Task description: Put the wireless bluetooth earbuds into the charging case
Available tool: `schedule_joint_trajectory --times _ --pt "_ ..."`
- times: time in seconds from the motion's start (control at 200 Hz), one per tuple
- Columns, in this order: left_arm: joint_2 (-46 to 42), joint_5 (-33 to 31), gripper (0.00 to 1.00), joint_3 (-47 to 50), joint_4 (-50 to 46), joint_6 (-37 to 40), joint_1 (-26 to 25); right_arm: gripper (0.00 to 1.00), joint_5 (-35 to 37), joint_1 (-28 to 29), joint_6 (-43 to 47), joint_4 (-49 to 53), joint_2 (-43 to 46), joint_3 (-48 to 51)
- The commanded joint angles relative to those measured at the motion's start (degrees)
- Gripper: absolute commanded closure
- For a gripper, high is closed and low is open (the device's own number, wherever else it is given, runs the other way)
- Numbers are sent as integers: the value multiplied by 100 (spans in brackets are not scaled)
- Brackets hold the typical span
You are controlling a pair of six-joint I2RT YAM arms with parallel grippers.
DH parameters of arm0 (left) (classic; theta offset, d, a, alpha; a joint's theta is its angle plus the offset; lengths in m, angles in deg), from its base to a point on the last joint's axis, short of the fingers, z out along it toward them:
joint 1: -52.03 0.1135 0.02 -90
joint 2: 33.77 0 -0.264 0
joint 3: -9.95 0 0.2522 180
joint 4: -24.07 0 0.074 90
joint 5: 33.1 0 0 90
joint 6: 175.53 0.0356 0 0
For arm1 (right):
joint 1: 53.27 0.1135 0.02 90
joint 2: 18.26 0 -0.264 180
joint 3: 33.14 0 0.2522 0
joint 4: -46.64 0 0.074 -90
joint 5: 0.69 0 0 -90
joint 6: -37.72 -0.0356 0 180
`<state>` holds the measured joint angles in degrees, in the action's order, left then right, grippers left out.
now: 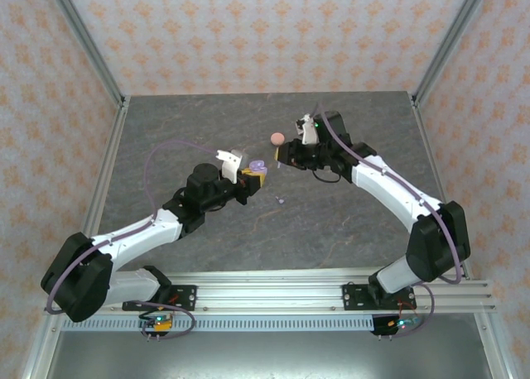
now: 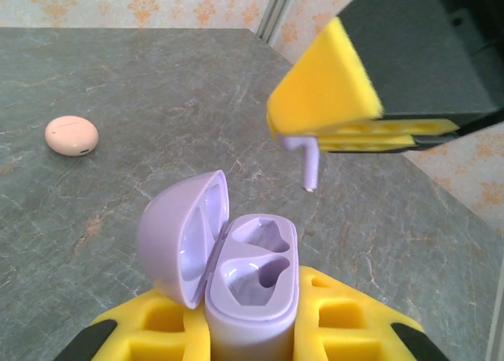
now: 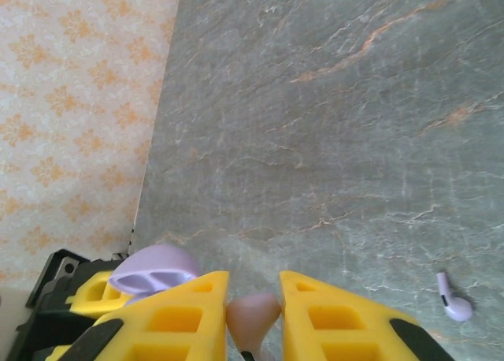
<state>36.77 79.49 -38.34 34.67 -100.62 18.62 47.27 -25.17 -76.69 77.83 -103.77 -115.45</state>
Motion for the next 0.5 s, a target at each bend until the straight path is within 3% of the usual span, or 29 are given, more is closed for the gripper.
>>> schedule_joint_trajectory --times 0.0,0.496 --pt "27 -225 84 8 139 84 -52 79 82 127 -201 -277 218 -119" --pt "186 -359 84 -133 -10 183 -166 79 528 416 -581 -453 185 -292"
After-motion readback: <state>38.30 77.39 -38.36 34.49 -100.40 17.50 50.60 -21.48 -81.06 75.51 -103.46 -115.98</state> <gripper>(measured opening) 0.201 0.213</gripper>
